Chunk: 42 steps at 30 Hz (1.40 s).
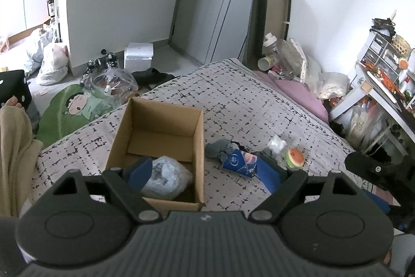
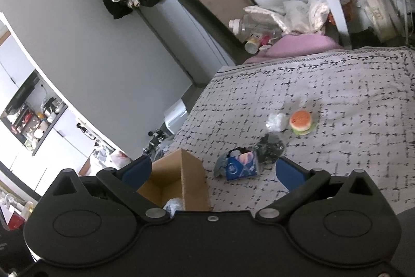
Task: Organize soft objects
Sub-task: 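Withdraw both tools from the box toward the blue tissue pack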
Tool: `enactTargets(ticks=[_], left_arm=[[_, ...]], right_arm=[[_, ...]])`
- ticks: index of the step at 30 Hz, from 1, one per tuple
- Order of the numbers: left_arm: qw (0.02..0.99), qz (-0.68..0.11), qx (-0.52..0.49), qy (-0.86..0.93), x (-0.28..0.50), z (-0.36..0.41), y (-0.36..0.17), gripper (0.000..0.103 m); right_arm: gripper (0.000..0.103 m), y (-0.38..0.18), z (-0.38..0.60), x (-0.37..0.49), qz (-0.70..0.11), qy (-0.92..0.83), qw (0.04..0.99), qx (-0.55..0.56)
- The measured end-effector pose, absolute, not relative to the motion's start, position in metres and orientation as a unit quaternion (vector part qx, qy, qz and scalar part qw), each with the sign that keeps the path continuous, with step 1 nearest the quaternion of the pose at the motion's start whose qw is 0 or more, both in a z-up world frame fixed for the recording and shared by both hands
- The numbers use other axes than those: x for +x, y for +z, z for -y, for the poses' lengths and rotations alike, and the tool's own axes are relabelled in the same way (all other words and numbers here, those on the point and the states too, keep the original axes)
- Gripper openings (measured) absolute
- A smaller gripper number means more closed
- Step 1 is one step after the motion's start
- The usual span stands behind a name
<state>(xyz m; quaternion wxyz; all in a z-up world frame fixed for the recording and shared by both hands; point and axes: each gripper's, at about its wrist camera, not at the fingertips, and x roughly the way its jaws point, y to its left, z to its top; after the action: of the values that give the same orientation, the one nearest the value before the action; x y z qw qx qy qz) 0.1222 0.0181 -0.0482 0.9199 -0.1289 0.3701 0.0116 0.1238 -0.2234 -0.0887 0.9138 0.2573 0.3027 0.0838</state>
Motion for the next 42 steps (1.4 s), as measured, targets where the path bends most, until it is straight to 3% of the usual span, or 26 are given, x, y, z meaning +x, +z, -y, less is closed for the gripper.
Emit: enactTargets(ticks=[20, 42], left_arm=[[0.922, -0.375, -0.096, 0.006, 0.130, 0.028, -0.052, 0.087], [0.905, -0.415, -0.088, 0.003, 0.189, 0.064, -0.099, 0.087]], right_arm=[[0.103, -0.111, 0.283, 0.126, -0.316, 0.055, 0.914, 0.249], [0.103, -0.157, 0.305, 0.173, -0.338, 0.050, 0.887, 0.310]])
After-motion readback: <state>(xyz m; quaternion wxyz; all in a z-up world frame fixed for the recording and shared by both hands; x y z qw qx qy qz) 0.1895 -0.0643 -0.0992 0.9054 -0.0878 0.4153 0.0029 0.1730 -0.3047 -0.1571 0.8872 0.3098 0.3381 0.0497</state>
